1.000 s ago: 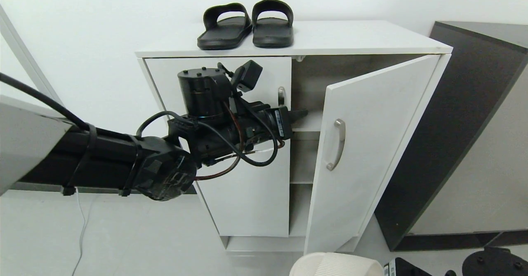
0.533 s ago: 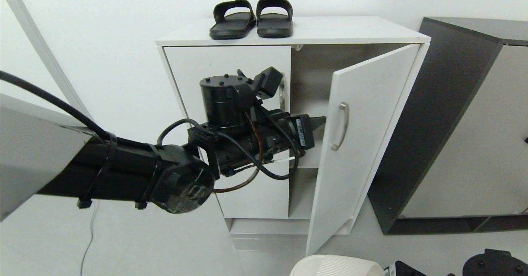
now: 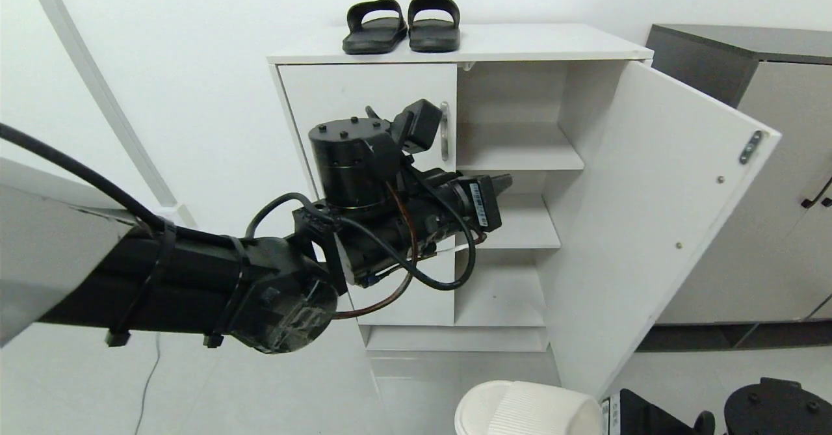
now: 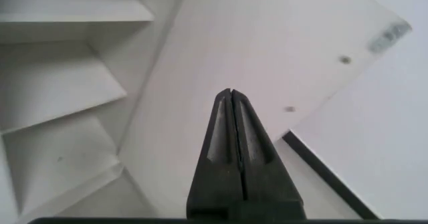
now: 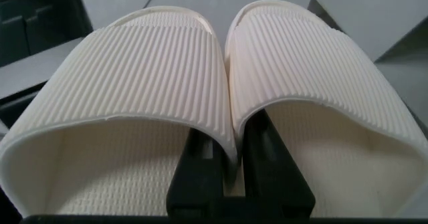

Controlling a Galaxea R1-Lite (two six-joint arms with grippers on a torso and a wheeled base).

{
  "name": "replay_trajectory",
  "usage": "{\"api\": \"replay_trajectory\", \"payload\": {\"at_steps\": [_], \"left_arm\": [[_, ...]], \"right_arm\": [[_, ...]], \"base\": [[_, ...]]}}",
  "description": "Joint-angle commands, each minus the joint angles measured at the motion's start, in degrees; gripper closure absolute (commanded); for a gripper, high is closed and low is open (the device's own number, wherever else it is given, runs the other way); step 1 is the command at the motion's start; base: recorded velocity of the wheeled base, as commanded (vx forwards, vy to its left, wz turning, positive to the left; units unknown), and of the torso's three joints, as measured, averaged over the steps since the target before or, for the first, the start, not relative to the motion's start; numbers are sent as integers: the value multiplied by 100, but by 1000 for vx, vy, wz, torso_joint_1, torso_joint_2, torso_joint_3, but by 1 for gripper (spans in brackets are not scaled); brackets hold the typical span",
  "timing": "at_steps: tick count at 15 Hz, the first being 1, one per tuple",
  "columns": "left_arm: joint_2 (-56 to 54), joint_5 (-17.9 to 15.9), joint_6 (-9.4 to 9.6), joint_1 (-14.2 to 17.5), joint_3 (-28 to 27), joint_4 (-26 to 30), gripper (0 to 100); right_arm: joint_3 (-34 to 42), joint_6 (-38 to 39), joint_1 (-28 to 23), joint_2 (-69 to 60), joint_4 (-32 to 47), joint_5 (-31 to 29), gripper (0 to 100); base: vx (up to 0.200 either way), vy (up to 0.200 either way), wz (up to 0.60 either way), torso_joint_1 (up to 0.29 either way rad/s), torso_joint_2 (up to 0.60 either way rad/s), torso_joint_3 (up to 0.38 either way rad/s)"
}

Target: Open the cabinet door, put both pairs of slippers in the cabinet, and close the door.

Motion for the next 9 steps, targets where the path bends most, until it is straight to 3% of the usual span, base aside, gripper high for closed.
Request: {"api": "replay_trajectory", "payload": {"at_steps": [1,2,4,5,7,9], "left_arm": [[-733,106,15,325,302,409,100],[-1190,115,103,606,373,778,100],[-2104,475,647,1151,672,1560,100],[-2631,862,999,1353,918,1999,100],[-3756,1759,1271,1397,1506,2571,100],[-4916,2857,1720,1406,2210,3107,100]], "right_arm": [[-453,25,-614,364,-13,-166,100],[-664,42,-851,478,-13,-491,100],[-1201,174,-1079,742,-13,-1379,100],[-1526,464,-1079,891,-4,-1853,100],[-2062,693,-1097,1252,5,-2697,100],[-2519,702,-1264,1630,-4,-3330,100]], "base": [[0,0,0,0,0,0],[0,0,0,0,0,0],[0,0,0,0,0,0],[0,0,0,0,0,0],[0,0,0,0,0,0],[0,0,0,0,0,0]]}}
